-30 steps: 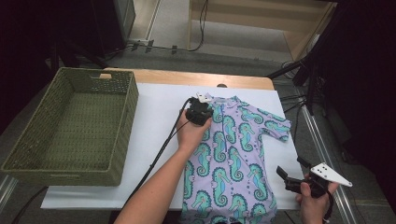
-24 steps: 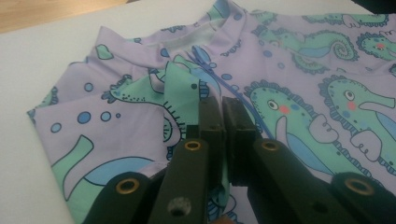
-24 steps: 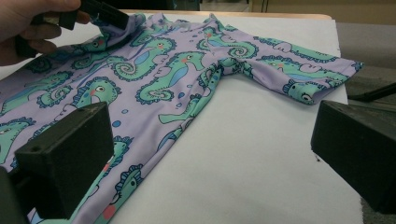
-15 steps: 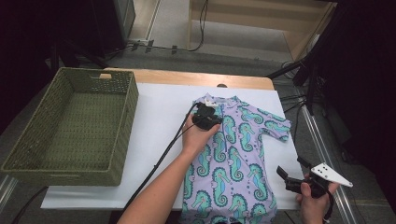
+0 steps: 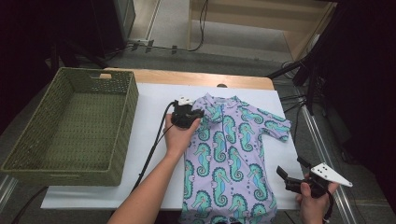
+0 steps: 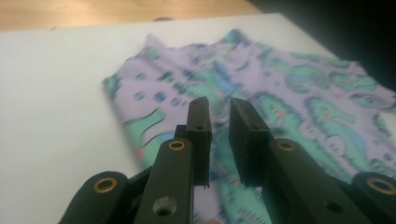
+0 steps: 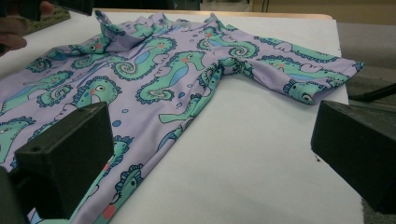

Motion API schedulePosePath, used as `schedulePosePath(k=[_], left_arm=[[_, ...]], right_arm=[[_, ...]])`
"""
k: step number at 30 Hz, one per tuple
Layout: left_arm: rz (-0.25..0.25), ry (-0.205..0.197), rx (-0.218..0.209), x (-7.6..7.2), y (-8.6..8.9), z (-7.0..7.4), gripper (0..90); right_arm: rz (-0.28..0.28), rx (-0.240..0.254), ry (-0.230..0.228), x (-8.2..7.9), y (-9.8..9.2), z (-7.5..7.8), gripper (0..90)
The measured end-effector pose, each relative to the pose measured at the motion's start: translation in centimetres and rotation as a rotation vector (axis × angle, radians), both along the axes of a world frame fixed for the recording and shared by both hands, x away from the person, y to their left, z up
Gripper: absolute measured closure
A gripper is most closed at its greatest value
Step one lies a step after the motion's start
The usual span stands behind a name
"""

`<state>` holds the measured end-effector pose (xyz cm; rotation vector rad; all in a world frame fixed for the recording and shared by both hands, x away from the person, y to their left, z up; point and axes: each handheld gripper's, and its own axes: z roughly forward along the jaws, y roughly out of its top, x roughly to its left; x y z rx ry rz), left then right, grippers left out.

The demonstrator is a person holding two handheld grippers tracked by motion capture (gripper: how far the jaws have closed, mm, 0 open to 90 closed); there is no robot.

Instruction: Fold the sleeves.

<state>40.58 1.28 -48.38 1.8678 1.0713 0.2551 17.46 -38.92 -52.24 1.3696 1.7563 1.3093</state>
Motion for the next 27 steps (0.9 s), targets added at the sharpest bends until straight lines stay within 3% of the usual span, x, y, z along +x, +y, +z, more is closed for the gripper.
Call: schedulePosePath(k=[3, 4, 9, 15, 19, 27], left_arm=[[0.035, 0.031, 0.001, 0.2, 1.0, -0.7, 74.5], [0.029, 0.046, 0.019, 0.3, 1.0, -1.0, 74.6], [-0.039, 0.048, 0.067, -0.4, -0.2, -1.6, 78.5], [-0.099, 0.06, 0.178, -1.2, -1.4, -2.8, 84.0], [-0.079, 0.055, 0.163, -1.1, -1.5, -2.6, 88.4], [-0.058, 0.044, 0.208, -1.2, -0.6, -2.7, 89.3]], right_arm=[[-0.001, -0.002, 0.006, 0.0, 0.1, 0.0, 0.0], [-0.002, -0.002, 0.006, 0.0, 0.1, 0.0, 0.0], [-0.004, -0.006, 0.008, 0.0, 0.1, 0.0, 0.0], [-0.002, -0.005, 0.007, 0.0, 0.1, 0.0, 0.0], [-0.002, -0.004, 0.006, 0.0, 0.1, 0.0, 0.0], [-0.002, -0.003, 0.006, 0.0, 0.1, 0.0, 0.0]])
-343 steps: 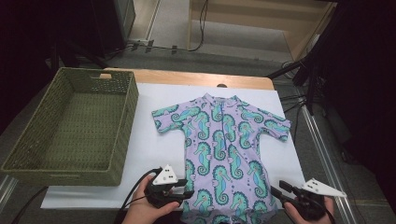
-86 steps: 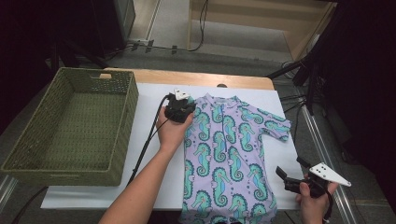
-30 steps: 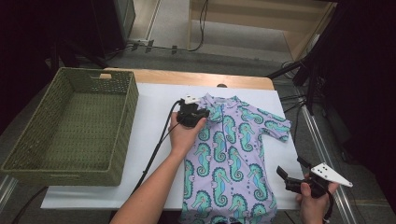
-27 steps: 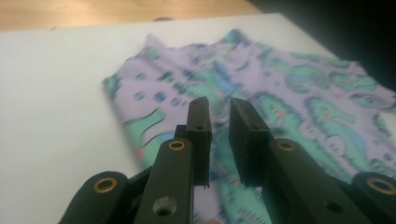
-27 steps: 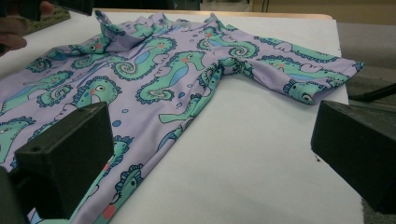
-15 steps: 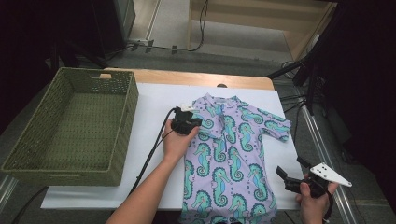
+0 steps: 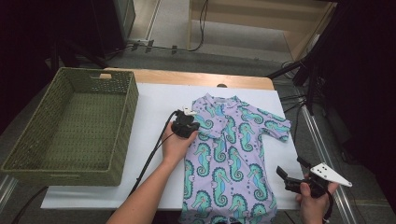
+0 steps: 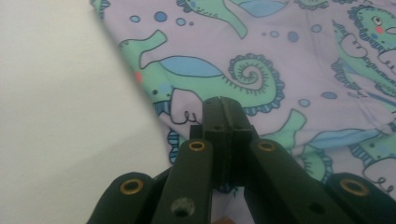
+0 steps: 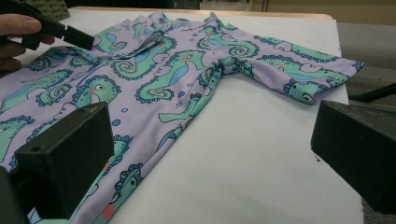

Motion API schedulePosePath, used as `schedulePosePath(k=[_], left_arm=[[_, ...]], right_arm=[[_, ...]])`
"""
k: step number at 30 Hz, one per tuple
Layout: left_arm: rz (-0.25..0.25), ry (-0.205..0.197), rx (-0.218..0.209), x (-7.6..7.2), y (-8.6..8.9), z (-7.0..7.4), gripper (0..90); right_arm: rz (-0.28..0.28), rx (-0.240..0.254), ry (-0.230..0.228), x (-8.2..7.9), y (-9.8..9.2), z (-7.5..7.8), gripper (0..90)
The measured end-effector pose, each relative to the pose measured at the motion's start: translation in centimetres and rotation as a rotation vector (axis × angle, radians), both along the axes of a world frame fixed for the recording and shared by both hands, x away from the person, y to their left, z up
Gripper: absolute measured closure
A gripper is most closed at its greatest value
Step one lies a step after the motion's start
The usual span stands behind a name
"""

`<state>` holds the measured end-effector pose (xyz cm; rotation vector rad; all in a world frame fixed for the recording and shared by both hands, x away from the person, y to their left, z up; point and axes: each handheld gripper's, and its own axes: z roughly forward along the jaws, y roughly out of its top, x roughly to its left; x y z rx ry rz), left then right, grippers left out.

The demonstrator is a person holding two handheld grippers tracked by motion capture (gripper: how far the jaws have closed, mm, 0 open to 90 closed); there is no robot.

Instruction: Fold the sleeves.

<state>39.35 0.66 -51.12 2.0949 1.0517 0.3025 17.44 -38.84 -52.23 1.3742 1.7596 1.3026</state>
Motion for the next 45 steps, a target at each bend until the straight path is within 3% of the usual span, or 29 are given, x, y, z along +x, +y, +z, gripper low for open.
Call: schedulePosePath(k=[3, 5, 12, 16, 18, 23, 38, 45], left_arm=[[0.009, -0.003, -0.026, -0.1, 0.5, 0.0, 89.1], [0.004, -0.013, -0.055, -0.4, 0.9, 0.2, 83.7], [-0.034, -0.102, -0.162, -2.6, 2.4, 2.1, 36.9], [-0.054, -0.15, -0.191, -4.1, 3.4, 3.1, 9.7], [-0.091, -0.159, -0.195, -4.7, 3.8, 3.4, 0.0], [-0.124, -0.163, -0.221, -6.3, 4.4, 4.0, 0.0], [-0.159, -0.187, -0.221, -10.2, 7.3, 3.8, 0.0], [-0.145, -0.187, -0.224, -11.6, 9.1, 3.4, 0.0]], right_arm=[[0.0, -0.001, 0.001, 0.0, 0.0, 0.0, 0.0], [0.0, -0.001, 0.002, 0.0, 0.0, 0.0, 0.0], [0.001, -0.006, 0.006, 0.0, 0.1, 0.0, 0.0], [0.0, -0.013, 0.01, 0.1, 0.1, 0.0, 0.0], [-0.003, -0.019, 0.01, 0.1, 0.2, 0.0, 0.0], [-0.006, -0.021, 0.012, 0.1, 0.1, 0.1, 0.0], [-0.024, -0.014, 0.003, -0.1, -0.1, 0.5, 0.0], [-0.047, -0.013, 0.01, 0.0, -0.2, 0.8, 0.0]])
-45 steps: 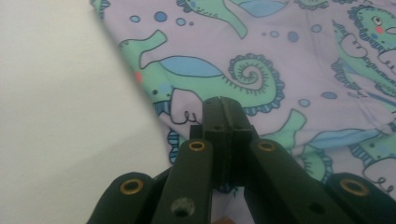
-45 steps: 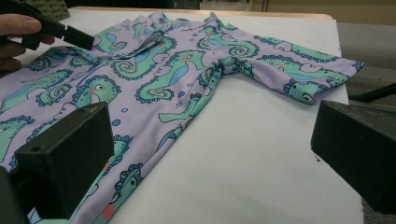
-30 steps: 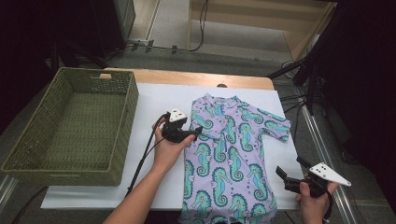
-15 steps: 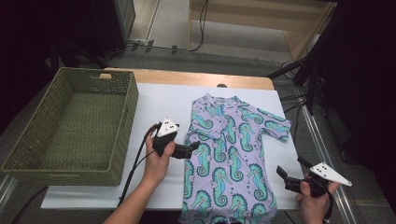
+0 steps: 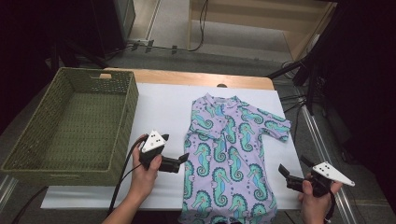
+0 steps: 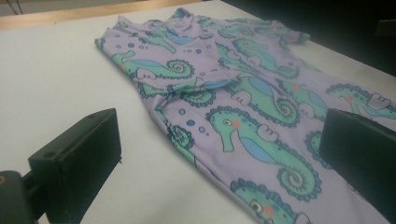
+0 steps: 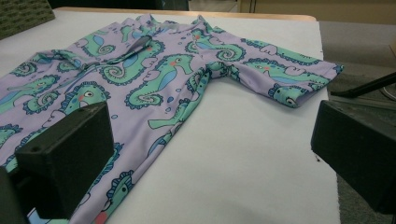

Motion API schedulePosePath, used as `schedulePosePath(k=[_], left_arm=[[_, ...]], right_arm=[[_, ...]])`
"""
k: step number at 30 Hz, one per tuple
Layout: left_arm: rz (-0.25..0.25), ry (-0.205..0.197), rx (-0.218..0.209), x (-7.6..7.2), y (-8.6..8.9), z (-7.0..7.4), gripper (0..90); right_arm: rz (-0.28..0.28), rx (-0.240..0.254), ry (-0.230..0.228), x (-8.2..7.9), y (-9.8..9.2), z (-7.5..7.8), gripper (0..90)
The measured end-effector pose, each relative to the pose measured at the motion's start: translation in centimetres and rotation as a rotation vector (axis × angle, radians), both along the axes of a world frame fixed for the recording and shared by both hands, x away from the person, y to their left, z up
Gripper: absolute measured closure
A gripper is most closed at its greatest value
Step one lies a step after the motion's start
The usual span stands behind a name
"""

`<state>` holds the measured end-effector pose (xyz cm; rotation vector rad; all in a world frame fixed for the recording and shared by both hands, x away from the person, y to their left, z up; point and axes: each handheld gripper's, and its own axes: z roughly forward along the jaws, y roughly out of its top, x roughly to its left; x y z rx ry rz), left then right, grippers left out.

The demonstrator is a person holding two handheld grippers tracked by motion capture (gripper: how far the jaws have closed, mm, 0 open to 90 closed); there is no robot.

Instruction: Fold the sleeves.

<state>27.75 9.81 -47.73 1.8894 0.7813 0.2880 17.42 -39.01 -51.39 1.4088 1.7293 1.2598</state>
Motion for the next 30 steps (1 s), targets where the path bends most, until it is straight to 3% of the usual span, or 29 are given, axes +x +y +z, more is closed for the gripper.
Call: schedulePosePath(k=[12, 30], left_arm=[[0.011, 0.005, 0.013, -2.2, 2.0, -0.6, 0.0], [0.012, 0.025, 0.024, -4.1, 3.6, -1.7, 0.0]], right_arm=[[-0.026, -0.003, -0.006, 0.5, -0.1, 1.1, 0.0], [-0.036, 0.008, -0.007, 2.4, -0.7, 3.3, 0.0]])
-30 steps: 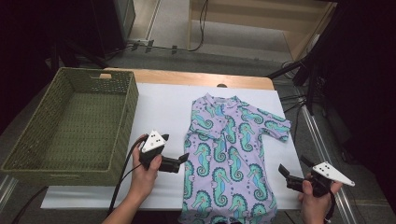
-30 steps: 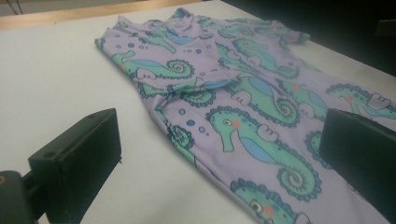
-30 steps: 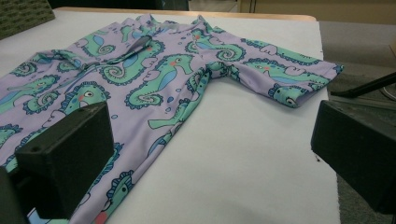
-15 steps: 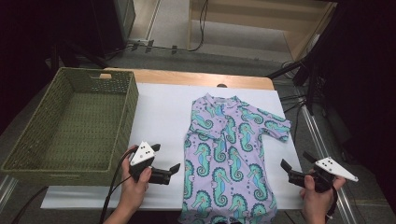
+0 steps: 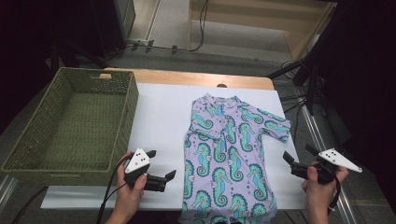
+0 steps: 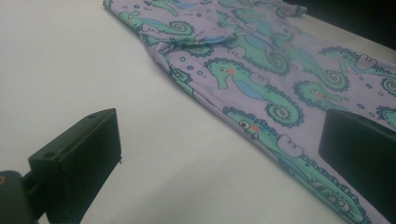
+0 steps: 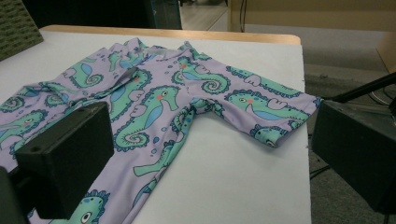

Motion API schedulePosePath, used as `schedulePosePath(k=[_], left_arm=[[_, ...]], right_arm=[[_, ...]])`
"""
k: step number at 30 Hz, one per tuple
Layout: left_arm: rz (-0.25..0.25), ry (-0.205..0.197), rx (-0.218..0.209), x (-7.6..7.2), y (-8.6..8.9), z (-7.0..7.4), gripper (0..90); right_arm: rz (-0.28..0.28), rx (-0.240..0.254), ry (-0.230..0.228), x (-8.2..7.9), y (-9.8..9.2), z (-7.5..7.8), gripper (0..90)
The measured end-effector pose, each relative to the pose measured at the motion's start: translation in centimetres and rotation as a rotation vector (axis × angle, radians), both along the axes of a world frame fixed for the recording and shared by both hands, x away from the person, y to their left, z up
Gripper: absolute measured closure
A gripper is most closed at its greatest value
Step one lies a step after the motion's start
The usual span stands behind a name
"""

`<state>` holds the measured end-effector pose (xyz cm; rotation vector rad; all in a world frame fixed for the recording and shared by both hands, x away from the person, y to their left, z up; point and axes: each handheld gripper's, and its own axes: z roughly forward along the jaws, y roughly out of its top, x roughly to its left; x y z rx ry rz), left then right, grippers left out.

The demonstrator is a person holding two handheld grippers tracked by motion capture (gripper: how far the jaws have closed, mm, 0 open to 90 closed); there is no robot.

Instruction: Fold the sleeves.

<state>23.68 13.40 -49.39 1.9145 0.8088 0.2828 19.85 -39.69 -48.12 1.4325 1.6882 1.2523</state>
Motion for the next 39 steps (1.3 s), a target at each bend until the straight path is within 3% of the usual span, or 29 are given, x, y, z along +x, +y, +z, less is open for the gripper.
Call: schedulePosePath(k=[7, 16, 25, 32, 35, 39], left_arm=[[0.001, -0.024, 0.023, -0.7, 0.6, 0.1, 0.0], [-0.002, -0.01, 0.027, -0.6, 0.5, -0.4, 0.0], [-0.006, 0.006, 0.029, -0.5, 0.5, -0.7, 0.0], [0.001, 0.008, 0.019, -0.5, 0.6, -0.7, 0.0], [0.0, 0.003, 0.02, -0.6, 0.5, -0.8, 0.0], [-0.003, 0.005, 0.018, -0.6, 0.6, -0.8, 0.0]], right_arm=[[-0.021, 0.008, 0.003, 1.1, -0.4, 0.6, 0.0], [-0.016, 0.003, -0.003, 3.1, -0.7, 2.1, 0.0], [-0.006, 0.006, 0.025, 5.9, -1.0, 2.5, 0.0], [-0.019, 0.014, 0.072, 8.3, -1.6, 2.5, 5.3], [-0.031, 0.017, 0.105, 9.4, -1.8, 2.3, 13.1], [-0.056, 0.022, 0.158, 10.9, -2.2, 1.5, 14.0]])
